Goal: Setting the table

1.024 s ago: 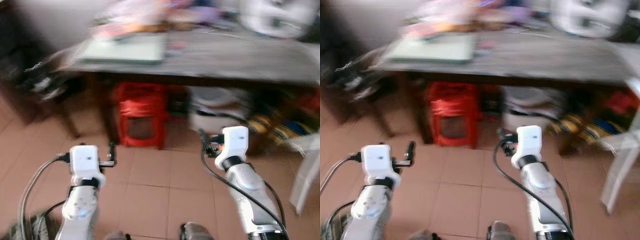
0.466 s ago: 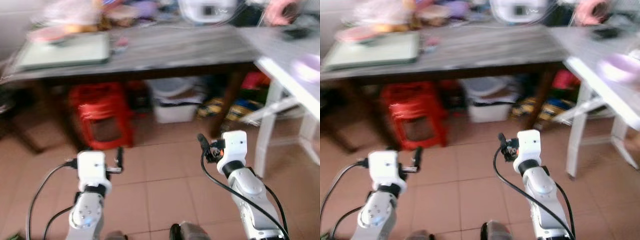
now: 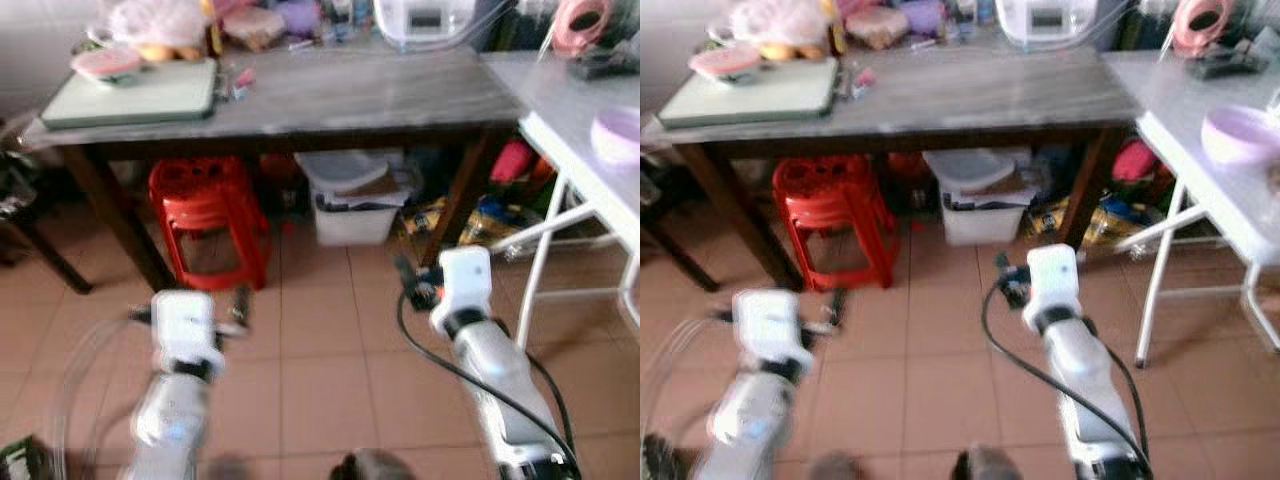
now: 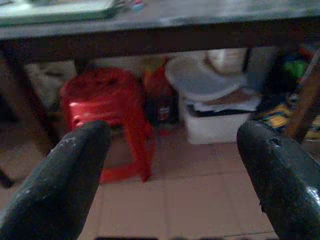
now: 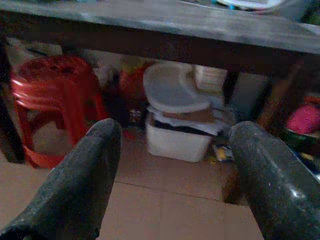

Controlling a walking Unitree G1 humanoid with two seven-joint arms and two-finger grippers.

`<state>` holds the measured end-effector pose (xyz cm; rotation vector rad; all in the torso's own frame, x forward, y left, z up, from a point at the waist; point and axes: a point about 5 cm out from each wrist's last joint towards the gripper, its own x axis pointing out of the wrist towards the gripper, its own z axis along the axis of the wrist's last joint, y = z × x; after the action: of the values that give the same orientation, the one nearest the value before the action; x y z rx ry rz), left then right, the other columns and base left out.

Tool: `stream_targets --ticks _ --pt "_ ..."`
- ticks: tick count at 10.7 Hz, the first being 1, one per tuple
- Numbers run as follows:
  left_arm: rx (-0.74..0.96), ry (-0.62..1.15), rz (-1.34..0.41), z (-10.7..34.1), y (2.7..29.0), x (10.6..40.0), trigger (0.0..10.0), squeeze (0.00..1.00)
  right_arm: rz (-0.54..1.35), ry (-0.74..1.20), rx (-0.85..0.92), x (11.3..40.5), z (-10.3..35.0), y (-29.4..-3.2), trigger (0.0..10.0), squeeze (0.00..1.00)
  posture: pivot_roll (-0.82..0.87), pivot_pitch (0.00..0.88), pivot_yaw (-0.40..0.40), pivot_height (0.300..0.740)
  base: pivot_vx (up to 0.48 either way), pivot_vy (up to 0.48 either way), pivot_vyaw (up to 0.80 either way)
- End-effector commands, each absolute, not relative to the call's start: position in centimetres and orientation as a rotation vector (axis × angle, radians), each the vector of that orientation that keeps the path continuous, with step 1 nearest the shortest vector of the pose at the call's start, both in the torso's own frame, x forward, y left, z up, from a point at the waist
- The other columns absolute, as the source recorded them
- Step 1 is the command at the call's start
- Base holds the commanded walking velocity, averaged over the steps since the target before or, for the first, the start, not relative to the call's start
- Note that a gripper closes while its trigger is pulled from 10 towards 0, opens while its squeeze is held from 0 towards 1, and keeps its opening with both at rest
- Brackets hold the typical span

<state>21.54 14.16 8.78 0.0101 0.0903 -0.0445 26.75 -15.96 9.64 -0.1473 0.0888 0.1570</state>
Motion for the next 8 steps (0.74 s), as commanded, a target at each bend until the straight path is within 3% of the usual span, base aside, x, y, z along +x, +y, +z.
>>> stream_targets --ticks 1,3,6,8 --pt "0.015 0.081 -0.040 9.16 14.51 21.66 10.0 0.00 0.144 0.067 -0.171 26.87 9.85 -15.56 10.0 0.00 0.03 0.087 0.013 0.740 0.000 -0.428 0.00" --pt "0.024 0.088 -0.023 9.00 14.89 21.44 10.0 0.00 0.159 0.076 -0.173 26.59 9.71 -15.69 10.0 0.00 0.04 0.096 0.015 0.740 0.240 -0.412 0.00" --pt "-0.016 0.096 -0.020 9.04 14.82 21.33 10.0 0.00 0.216 0.051 -0.106 26.19 10.12 -15.02 10.0 0.00 0.04 0.098 0.014 0.740 0.000 -0.435 0.00" --pt "-0.017 0.091 -0.044 9.19 14.66 21.33 10.0 0.00 0.187 0.051 -0.115 26.42 10.17 -15.77 10.0 0.00 0.04 0.105 0.015 0.740 0.270 -0.392 0.00"
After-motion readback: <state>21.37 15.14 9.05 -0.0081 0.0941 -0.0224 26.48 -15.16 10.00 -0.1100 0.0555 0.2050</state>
